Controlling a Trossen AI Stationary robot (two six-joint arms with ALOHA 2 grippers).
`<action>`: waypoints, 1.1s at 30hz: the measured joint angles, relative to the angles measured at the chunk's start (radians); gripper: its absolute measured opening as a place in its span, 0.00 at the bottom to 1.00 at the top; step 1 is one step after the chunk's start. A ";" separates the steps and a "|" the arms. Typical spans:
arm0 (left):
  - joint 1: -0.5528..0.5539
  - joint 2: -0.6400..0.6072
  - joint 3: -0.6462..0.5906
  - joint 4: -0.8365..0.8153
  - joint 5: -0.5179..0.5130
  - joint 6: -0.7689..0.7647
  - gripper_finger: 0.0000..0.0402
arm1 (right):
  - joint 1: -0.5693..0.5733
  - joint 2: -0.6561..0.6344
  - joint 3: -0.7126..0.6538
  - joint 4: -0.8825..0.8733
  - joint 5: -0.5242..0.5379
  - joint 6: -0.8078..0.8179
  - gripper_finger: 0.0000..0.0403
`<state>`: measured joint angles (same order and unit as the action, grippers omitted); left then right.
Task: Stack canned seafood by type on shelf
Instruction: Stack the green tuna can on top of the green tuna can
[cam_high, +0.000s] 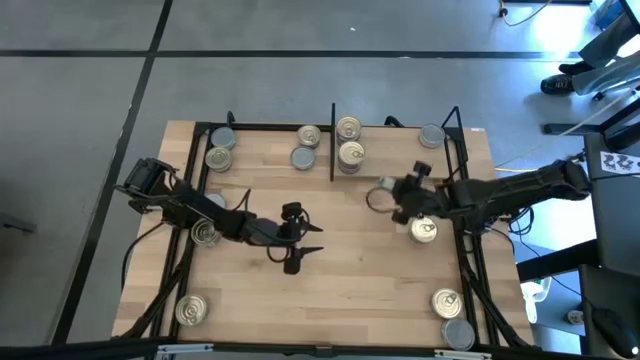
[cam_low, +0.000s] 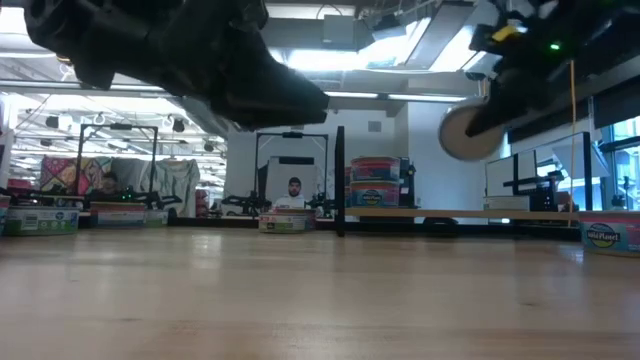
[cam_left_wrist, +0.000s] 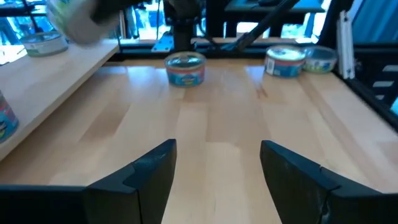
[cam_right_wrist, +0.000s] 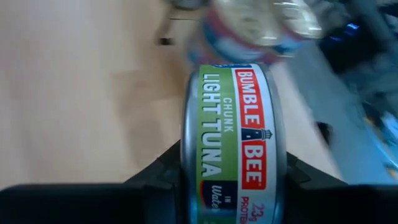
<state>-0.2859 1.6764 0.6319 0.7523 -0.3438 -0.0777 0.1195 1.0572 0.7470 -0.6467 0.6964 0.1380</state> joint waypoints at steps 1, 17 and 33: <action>0.000 0.001 0.000 -0.007 -0.002 0.003 0.57 | -0.033 0.000 0.021 -0.017 0.007 -0.015 0.33; -0.001 0.001 0.000 -0.016 -0.001 0.005 0.57 | -0.616 0.116 0.168 -0.057 -0.033 -0.281 0.33; -0.001 0.002 0.000 -0.016 0.000 0.000 0.57 | -0.883 0.422 0.261 -0.062 0.103 -0.250 0.33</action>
<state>-0.2871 1.6779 0.6319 0.7364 -0.3443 -0.0772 -0.7636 1.4791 1.0080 -0.7086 0.7991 -0.1125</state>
